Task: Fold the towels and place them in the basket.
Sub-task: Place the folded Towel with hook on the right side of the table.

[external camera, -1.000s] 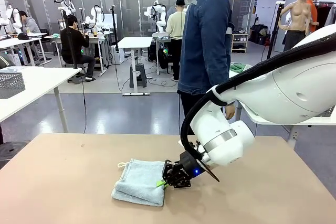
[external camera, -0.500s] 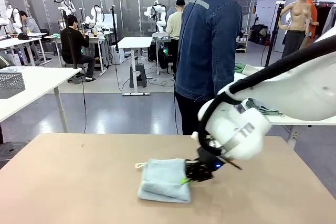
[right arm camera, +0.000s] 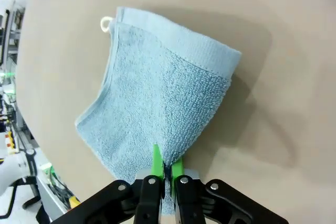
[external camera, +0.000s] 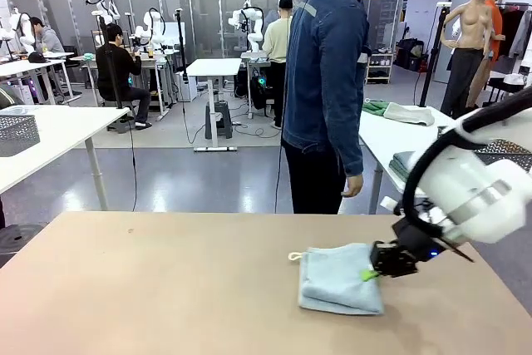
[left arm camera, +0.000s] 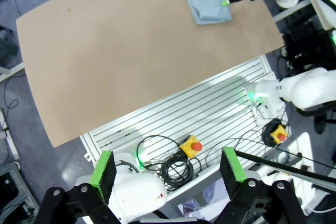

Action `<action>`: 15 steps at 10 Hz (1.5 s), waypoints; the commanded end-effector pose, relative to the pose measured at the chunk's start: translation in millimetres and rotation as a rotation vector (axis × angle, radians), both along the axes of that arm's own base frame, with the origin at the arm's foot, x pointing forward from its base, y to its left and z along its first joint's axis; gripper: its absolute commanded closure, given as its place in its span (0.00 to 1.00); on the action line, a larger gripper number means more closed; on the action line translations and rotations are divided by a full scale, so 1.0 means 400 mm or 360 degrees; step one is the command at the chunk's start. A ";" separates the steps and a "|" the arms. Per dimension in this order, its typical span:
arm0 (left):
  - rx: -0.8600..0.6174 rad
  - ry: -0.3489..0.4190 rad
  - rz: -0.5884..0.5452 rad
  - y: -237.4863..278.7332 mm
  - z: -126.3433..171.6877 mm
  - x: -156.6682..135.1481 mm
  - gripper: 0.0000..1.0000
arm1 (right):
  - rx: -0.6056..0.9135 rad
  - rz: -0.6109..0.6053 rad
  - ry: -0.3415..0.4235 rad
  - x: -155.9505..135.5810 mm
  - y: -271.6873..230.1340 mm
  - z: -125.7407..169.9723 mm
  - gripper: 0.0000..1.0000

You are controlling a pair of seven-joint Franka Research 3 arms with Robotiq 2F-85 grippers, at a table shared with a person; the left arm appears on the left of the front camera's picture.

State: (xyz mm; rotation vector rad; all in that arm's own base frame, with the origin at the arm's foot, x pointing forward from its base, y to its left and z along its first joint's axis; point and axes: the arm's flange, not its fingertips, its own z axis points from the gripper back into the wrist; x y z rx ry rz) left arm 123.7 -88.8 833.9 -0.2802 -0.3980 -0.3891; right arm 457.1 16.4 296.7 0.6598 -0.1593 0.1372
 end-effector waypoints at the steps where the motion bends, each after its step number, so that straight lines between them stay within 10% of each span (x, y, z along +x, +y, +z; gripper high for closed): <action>1: 0.0003 -0.0019 -0.0016 -0.004 0.007 -0.015 0.00 | -0.0047 0.0051 -0.0013 0.007 -0.114 0.034 0.93; 9: 0.0003 -0.0019 -0.0016 -0.004 0.007 -0.015 0.00 | -0.0291 0.0041 0.0013 0.085 -0.410 0.059 0.87; 10: 0.0003 -0.0019 -0.0016 -0.004 0.007 -0.015 0.00 | -0.0327 0.0016 0.0004 0.083 -0.412 0.064 0.62; 11: 0.0003 -0.0019 -0.0016 -0.004 0.007 -0.015 0.00 | -0.0320 0.0009 0.0001 0.077 -0.408 0.074 0.59; 12: 0.0003 -0.0019 -0.0016 -0.004 0.007 -0.015 0.00 | -0.0351 -0.0009 -0.0003 0.070 -0.402 0.085 0.28; 15: 0.0003 -0.0019 -0.0016 -0.004 0.007 -0.015 0.00 | -0.0465 -0.0093 -0.0108 0.032 -0.356 0.192 0.00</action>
